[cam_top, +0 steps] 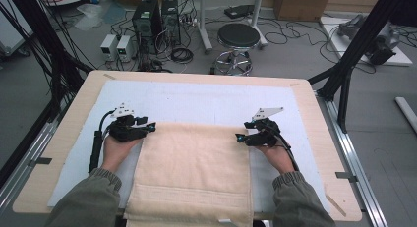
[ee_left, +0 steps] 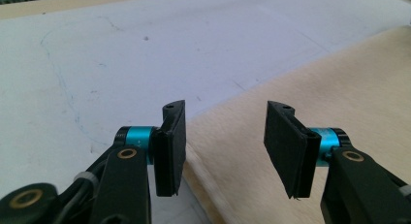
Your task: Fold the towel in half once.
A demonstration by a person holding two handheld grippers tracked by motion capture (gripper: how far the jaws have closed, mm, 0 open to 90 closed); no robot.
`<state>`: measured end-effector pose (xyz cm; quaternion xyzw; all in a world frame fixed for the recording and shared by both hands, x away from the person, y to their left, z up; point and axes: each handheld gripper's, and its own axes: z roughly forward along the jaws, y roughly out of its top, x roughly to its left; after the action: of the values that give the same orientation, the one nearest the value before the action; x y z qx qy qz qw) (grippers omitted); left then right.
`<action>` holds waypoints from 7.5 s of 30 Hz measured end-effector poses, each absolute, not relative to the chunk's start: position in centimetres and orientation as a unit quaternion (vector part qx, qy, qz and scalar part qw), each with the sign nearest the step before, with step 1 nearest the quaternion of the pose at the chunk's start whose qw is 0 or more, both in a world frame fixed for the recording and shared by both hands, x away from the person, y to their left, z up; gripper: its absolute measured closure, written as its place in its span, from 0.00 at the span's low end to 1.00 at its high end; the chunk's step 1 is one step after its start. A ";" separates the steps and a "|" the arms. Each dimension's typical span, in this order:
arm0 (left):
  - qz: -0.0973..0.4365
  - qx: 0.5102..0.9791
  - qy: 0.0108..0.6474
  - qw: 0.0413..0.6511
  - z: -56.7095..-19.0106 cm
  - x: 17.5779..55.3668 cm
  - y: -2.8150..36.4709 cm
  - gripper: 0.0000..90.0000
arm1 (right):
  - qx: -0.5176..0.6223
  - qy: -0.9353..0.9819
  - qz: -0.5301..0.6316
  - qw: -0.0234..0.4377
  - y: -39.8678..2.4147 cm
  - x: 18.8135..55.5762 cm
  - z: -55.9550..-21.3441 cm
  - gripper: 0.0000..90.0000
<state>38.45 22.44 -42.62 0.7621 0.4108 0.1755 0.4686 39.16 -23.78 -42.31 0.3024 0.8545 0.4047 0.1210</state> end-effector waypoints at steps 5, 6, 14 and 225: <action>0.146 0.778 0.419 0.445 -43.7 39.6 22.1 0.52 | 0.311 0.857 0.397 0.107 -24.1 40.0 -43.5 0.44; 0.139 0.782 0.423 0.437 -44.0 39.7 21.9 0.51 | 0.314 0.858 0.394 0.102 -24.1 40.0 -43.5 0.47; 0.131 0.785 0.425 0.431 -44.6 39.9 21.9 0.61 | 0.303 0.867 0.387 0.082 -23.9 40.2 -43.8 0.66; 0.196 0.759 0.384 0.488 -36.8 38.4 24.1 0.38 | 0.313 0.828 0.448 0.126 -23.1 40.8 -38.8 0.22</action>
<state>38.39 24.06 -36.77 0.7590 0.3838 0.1956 0.4882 40.77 -23.10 -38.81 0.3129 0.8278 0.4484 0.1260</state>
